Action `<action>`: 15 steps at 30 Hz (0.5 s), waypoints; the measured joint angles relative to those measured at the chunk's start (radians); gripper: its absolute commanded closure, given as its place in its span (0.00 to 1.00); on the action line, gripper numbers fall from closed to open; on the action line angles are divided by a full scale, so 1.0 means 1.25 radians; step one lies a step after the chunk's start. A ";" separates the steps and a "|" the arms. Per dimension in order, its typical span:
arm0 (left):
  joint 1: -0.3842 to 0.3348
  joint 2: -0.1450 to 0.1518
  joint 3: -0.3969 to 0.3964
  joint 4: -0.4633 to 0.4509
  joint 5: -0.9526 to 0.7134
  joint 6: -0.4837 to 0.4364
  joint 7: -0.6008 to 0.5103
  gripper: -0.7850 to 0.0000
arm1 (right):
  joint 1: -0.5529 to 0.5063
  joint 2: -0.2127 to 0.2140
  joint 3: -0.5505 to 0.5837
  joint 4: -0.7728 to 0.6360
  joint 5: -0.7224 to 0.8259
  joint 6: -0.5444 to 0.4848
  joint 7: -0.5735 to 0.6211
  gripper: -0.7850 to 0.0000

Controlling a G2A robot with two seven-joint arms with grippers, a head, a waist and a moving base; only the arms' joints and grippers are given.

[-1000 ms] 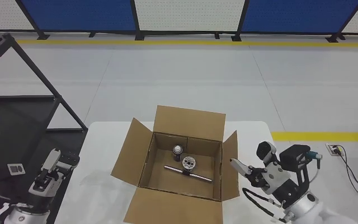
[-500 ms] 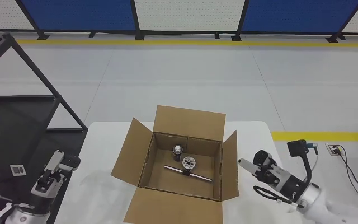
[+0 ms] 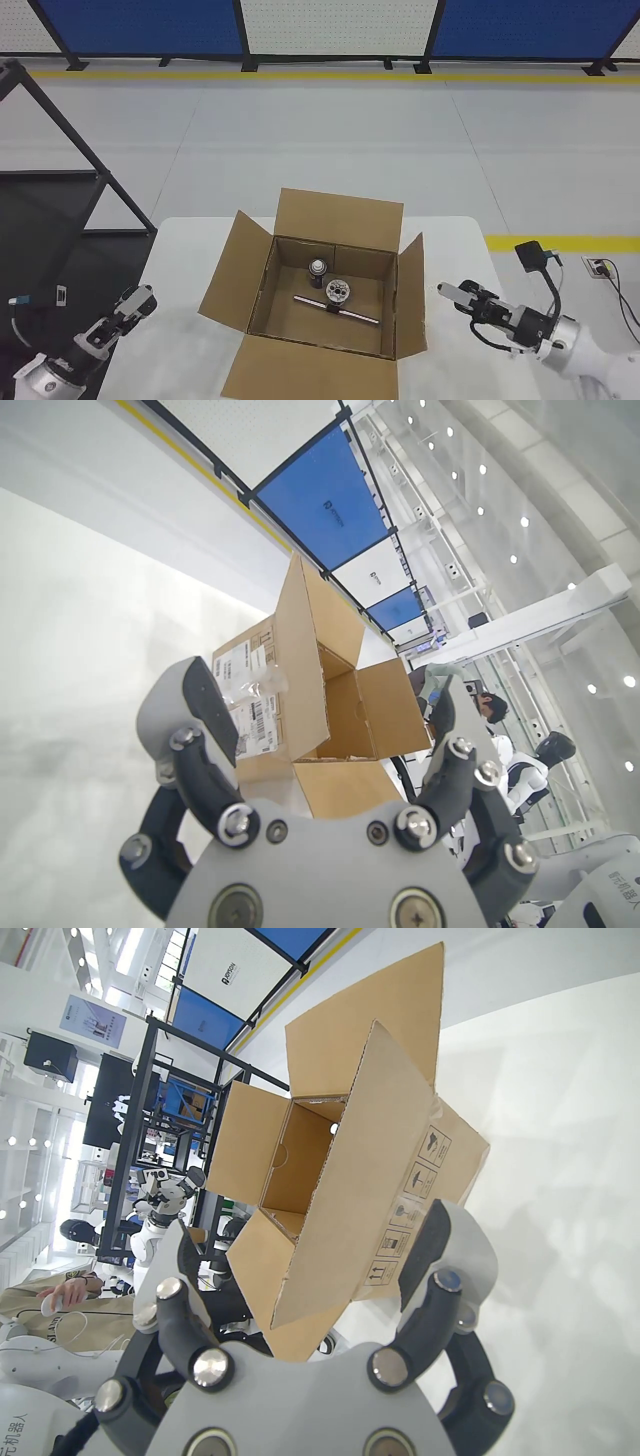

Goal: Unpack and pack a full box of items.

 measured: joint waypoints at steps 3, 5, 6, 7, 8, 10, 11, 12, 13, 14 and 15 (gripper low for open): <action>-0.002 -0.001 0.000 0.003 -0.005 0.002 0.005 0.00 | -0.003 -0.001 -0.005 0.001 0.006 -0.004 -0.003 0.00; -0.004 -0.002 -0.001 0.008 -0.037 0.005 0.024 0.00 | -0.009 -0.001 -0.018 0.008 0.042 -0.014 -0.014 0.00; -0.003 -0.001 -0.003 0.008 -0.050 0.004 0.030 0.00 | -0.010 -0.001 -0.028 0.015 0.071 -0.016 -0.015 0.00; -0.003 -0.001 -0.003 0.008 -0.051 0.004 0.031 0.00 | -0.007 -0.001 -0.037 0.021 0.089 -0.015 -0.012 0.00; -0.003 0.000 -0.004 0.008 -0.050 0.005 0.030 0.00 | -0.002 0.000 -0.046 0.027 0.104 -0.012 -0.006 0.00; -0.006 0.002 -0.001 0.010 -0.051 0.007 0.019 0.00 | 0.014 0.002 -0.068 0.041 0.125 0.001 0.002 0.00; -0.009 0.003 0.001 0.011 -0.051 0.008 0.013 0.00 | 0.021 0.002 -0.079 0.047 0.131 0.006 0.002 0.00; -0.013 0.005 0.004 0.014 -0.051 0.010 0.004 0.00 | 0.032 0.003 -0.094 0.053 0.137 0.010 0.002 0.00; -0.018 0.006 0.006 0.017 -0.049 0.011 -0.002 0.00 | 0.039 0.003 -0.107 0.057 0.141 0.013 0.003 0.00; -0.022 0.007 0.009 0.020 -0.046 0.012 -0.006 0.00 | 0.047 0.004 -0.119 0.061 0.143 0.014 0.003 0.00; -0.028 0.009 0.013 0.024 -0.043 0.013 -0.012 0.00 | 0.057 0.004 -0.135 0.065 0.142 0.016 0.000 0.00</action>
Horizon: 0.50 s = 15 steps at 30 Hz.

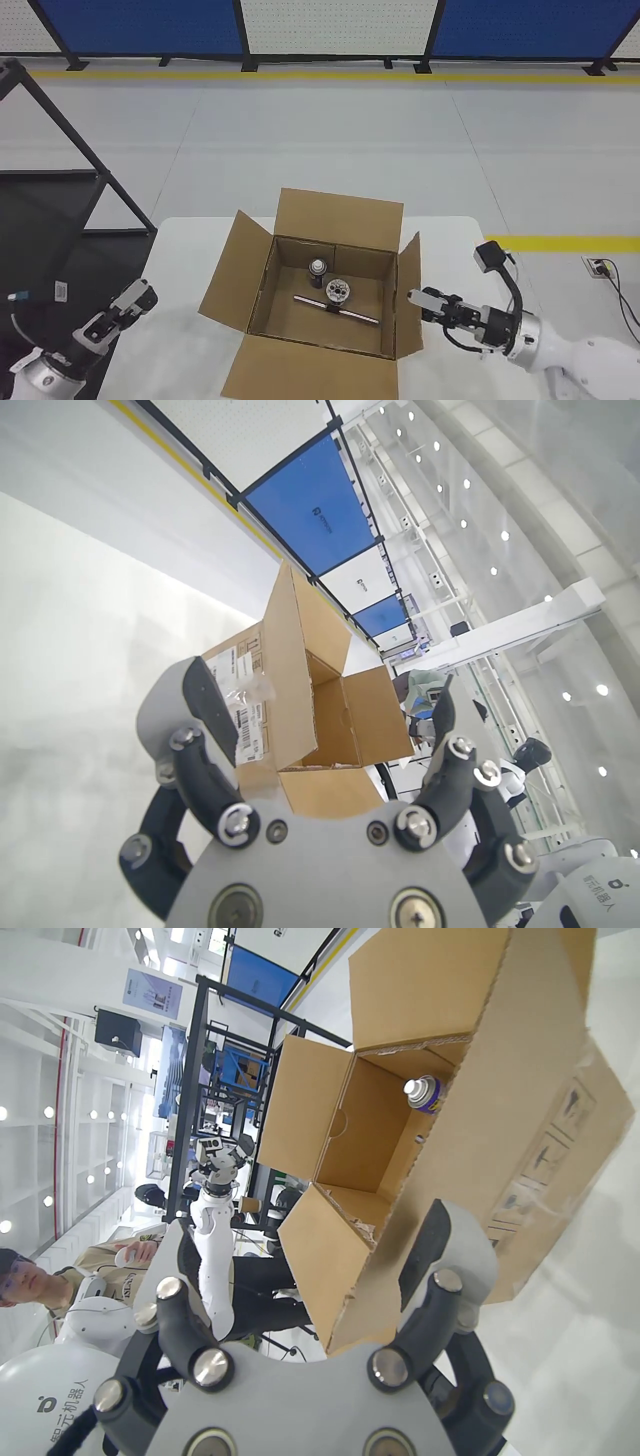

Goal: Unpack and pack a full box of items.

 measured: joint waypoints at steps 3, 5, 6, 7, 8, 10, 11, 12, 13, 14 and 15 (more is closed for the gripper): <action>-0.016 0.004 0.007 0.012 0.001 0.003 -0.010 0.00 | 0.021 0.001 -0.038 0.005 0.000 0.001 -0.010 0.00; -0.026 0.006 0.011 0.019 -0.006 0.007 -0.018 0.00 | 0.031 0.001 -0.059 0.004 0.001 0.000 -0.015 0.00; -0.034 0.007 0.014 0.024 -0.007 0.011 -0.022 0.00 | 0.037 0.002 -0.073 0.005 0.000 -0.002 -0.019 0.00; -0.040 0.008 0.018 0.028 -0.005 0.013 -0.025 0.00 | 0.042 0.002 -0.084 0.005 -0.003 -0.003 -0.024 0.00; -0.047 0.009 0.023 0.032 -0.002 0.014 -0.028 0.00 | 0.047 0.002 -0.094 0.007 -0.007 -0.005 -0.030 0.00; -0.062 0.012 0.038 0.041 0.016 0.017 -0.031 0.00 | 0.054 0.002 -0.120 0.010 -0.020 -0.013 -0.051 0.00; -0.069 0.013 0.046 0.046 0.025 0.017 -0.029 0.00 | 0.057 0.001 -0.132 0.012 -0.022 -0.017 -0.060 0.00; -0.079 0.014 0.058 0.052 0.034 0.018 -0.028 0.00 | 0.060 0.000 -0.147 0.018 -0.017 -0.025 -0.070 0.00; -0.086 0.014 0.068 0.057 0.038 0.020 -0.029 0.00 | 0.063 -0.001 -0.158 0.024 -0.012 -0.030 -0.078 0.00; -0.094 0.015 0.077 0.062 0.042 0.022 -0.031 0.00 | 0.066 -0.002 -0.169 0.032 -0.005 -0.035 -0.087 0.00; -0.105 0.016 0.090 0.069 0.046 0.023 -0.033 0.00 | 0.070 -0.003 -0.182 0.043 0.003 -0.041 -0.096 0.00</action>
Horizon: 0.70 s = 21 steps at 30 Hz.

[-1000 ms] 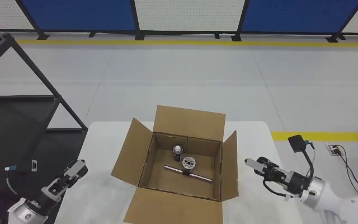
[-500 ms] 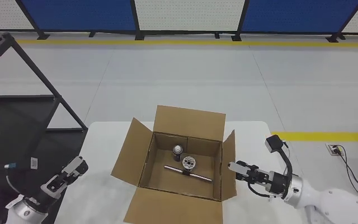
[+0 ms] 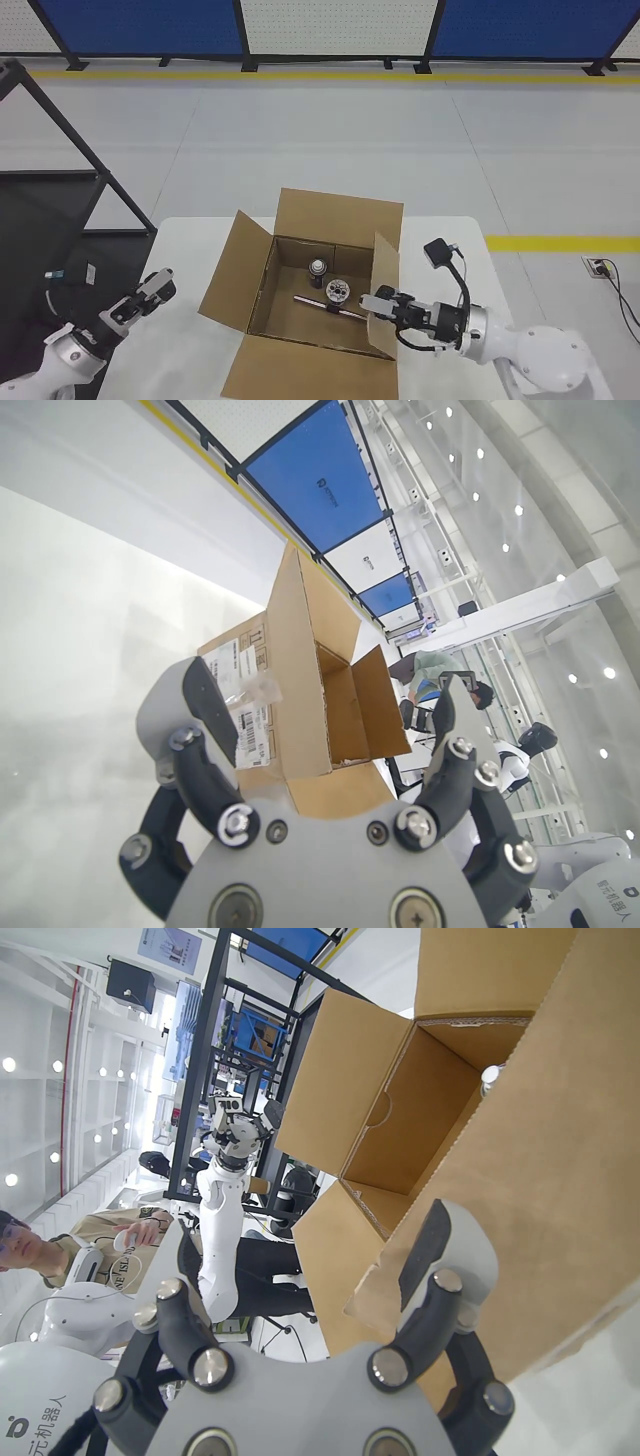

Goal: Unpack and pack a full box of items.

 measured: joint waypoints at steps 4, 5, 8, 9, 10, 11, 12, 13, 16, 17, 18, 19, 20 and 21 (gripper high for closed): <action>-0.033 0.003 0.035 0.019 -0.002 0.000 -0.017 0.00 | 0.018 -0.003 -0.044 0.037 -0.002 -0.007 -0.030 0.00; -0.040 0.004 0.041 0.022 -0.004 -0.001 -0.022 0.00 | 0.022 -0.004 -0.053 0.044 -0.007 -0.005 -0.037 0.00; -0.059 0.006 0.061 0.029 -0.019 -0.001 -0.050 0.00 | 0.034 -0.005 -0.077 0.063 -0.011 -0.002 -0.049 0.00; -0.066 0.007 0.067 0.034 -0.033 0.000 -0.063 0.00 | 0.038 -0.005 -0.084 0.069 -0.012 -0.001 -0.048 0.00; -0.071 0.008 0.070 0.038 -0.040 0.002 -0.072 0.00 | 0.039 -0.005 -0.086 0.070 -0.012 -0.001 -0.047 0.00; -0.076 0.010 0.072 0.041 -0.041 0.003 -0.079 0.00 | 0.040 -0.005 -0.087 0.071 -0.013 -0.001 -0.047 0.00; -0.081 0.011 0.072 0.046 -0.042 0.002 -0.085 0.00 | 0.040 -0.005 -0.086 0.070 -0.013 -0.001 -0.047 0.00; -0.083 0.012 0.072 0.049 -0.046 0.002 -0.086 0.00 | 0.039 -0.005 -0.086 0.070 -0.013 -0.001 -0.047 0.00; -0.084 0.012 0.070 0.052 -0.049 0.001 -0.086 0.00 | 0.039 -0.005 -0.086 0.070 -0.013 -0.001 -0.047 0.00; -0.084 0.012 0.070 0.052 -0.049 0.001 -0.086 0.00 | 0.039 -0.005 -0.086 0.070 -0.013 -0.001 -0.047 0.00; -0.084 0.012 0.070 0.052 -0.049 0.001 -0.086 0.00 | 0.039 -0.005 -0.086 0.070 -0.013 -0.001 -0.047 0.00; -0.083 0.012 0.070 0.052 -0.049 0.001 -0.086 0.00 | 0.039 -0.005 -0.086 0.070 -0.013 -0.001 -0.047 0.00; -0.083 0.012 0.070 0.052 -0.049 0.001 -0.086 0.00 | 0.039 -0.005 -0.086 0.070 -0.013 -0.001 -0.047 0.00; -0.083 0.012 0.070 0.052 -0.049 0.001 -0.086 0.00 | 0.039 -0.005 -0.086 0.070 -0.013 -0.001 -0.047 0.00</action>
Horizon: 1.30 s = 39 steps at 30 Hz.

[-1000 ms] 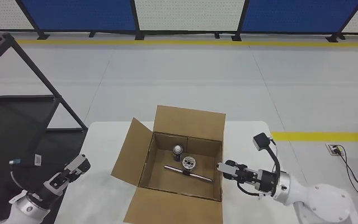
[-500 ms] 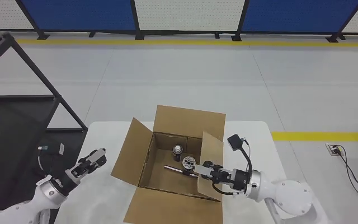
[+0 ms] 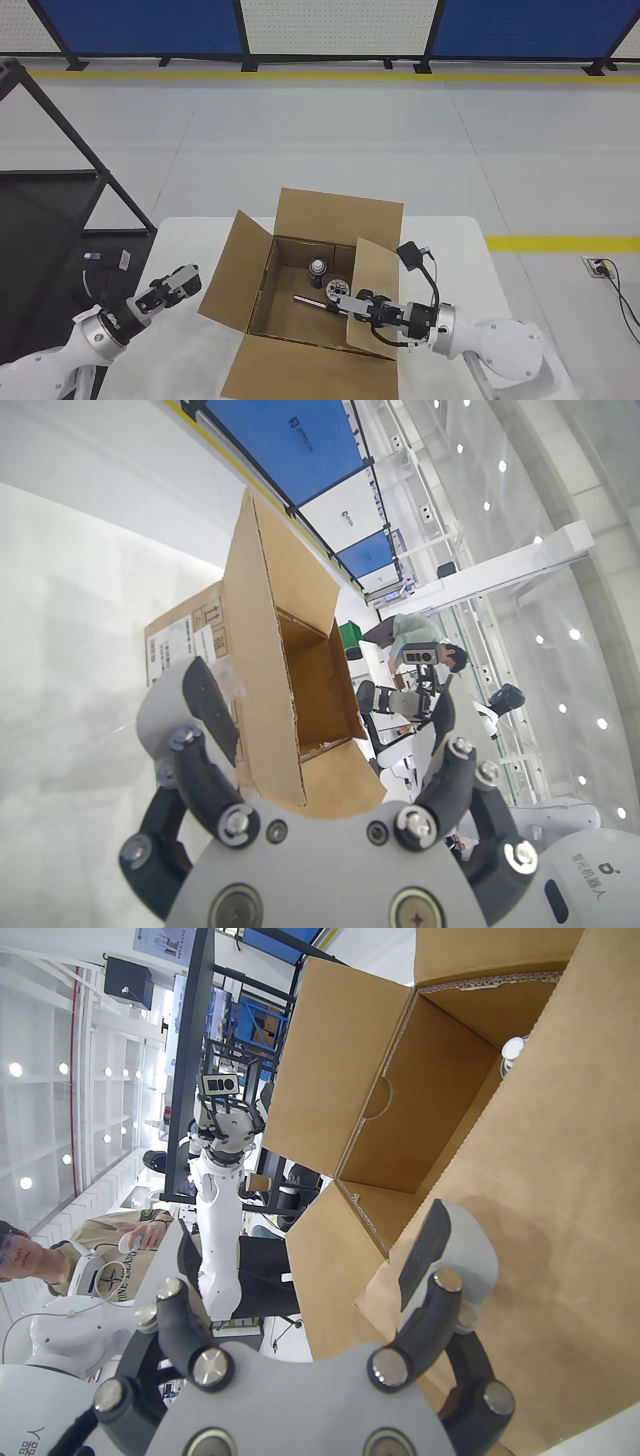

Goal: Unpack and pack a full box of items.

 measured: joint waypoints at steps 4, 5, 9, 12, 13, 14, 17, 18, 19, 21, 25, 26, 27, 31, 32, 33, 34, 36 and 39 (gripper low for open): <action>0.008 0.000 0.007 -0.015 -0.016 0.003 0.007 0.00 | -0.013 0.000 -0.001 0.005 0.002 0.004 -0.035 0.00; 0.009 0.001 0.010 -0.023 -0.014 0.004 0.007 0.00 | -0.014 0.000 -0.003 0.007 0.004 0.006 -0.043 0.00; 0.001 0.004 0.031 -0.050 -0.006 0.018 -0.010 0.00 | -0.009 0.000 -0.006 0.027 0.019 0.021 -0.061 0.00; -0.011 0.006 0.050 -0.054 0.002 0.029 -0.018 0.00 | -0.006 0.001 -0.006 0.041 0.021 0.032 -0.076 0.00; -0.016 0.007 0.055 -0.053 0.005 0.033 -0.019 0.00 | -0.006 0.001 -0.007 0.044 0.021 0.035 -0.078 0.00; -0.020 0.007 0.061 -0.052 0.008 0.035 -0.020 0.00 | -0.006 0.001 -0.007 0.047 0.021 0.037 -0.080 0.00; -0.031 0.009 0.076 -0.048 0.008 0.040 -0.024 0.00 | -0.008 0.003 -0.005 0.053 0.019 0.043 -0.087 0.00; -0.034 0.010 0.082 -0.049 0.003 0.041 -0.028 0.00 | -0.010 0.004 -0.004 0.054 0.020 0.043 -0.090 0.00; -0.036 0.010 0.085 -0.050 -0.002 0.041 -0.032 0.00 | -0.011 0.004 -0.001 0.054 0.021 0.042 -0.092 0.00; -0.038 0.011 0.092 -0.055 -0.014 0.042 -0.043 0.00 | -0.018 0.005 0.008 0.052 0.023 0.041 -0.109 0.00; -0.045 0.013 0.119 -0.059 -0.012 0.053 -0.059 0.00 | -0.041 0.005 0.024 0.042 0.032 0.061 -0.188 0.00; -0.047 0.013 0.128 -0.059 -0.009 0.056 -0.060 0.00 | -0.043 0.005 0.024 0.040 0.034 0.062 -0.192 0.00; -0.051 0.013 0.141 -0.058 -0.007 0.060 -0.062 0.00 | -0.044 0.005 0.023 0.039 0.036 0.063 -0.191 0.00; -0.074 0.011 0.187 -0.040 -0.041 0.085 -0.070 0.00 | -0.042 0.008 0.022 0.043 0.041 0.057 -0.167 0.00; -0.082 0.010 0.198 -0.033 -0.051 0.093 -0.072 0.00 | -0.042 0.009 0.021 0.044 0.041 0.055 -0.160 0.00; -0.094 0.010 0.212 -0.023 -0.059 0.102 -0.076 0.00 | -0.041 0.009 0.019 0.046 0.038 0.053 -0.153 0.00; -0.104 0.009 0.224 -0.015 -0.060 0.109 -0.078 0.00 | -0.041 0.010 0.018 0.047 0.036 0.052 -0.148 0.00; -0.127 0.008 0.251 0.003 -0.051 0.122 -0.080 0.00 | -0.041 0.011 0.011 0.048 0.029 0.050 -0.141 0.00; -0.155 0.007 0.288 0.024 -0.025 0.141 -0.078 0.00 | -0.039 0.012 -0.002 0.048 0.017 0.049 -0.132 0.00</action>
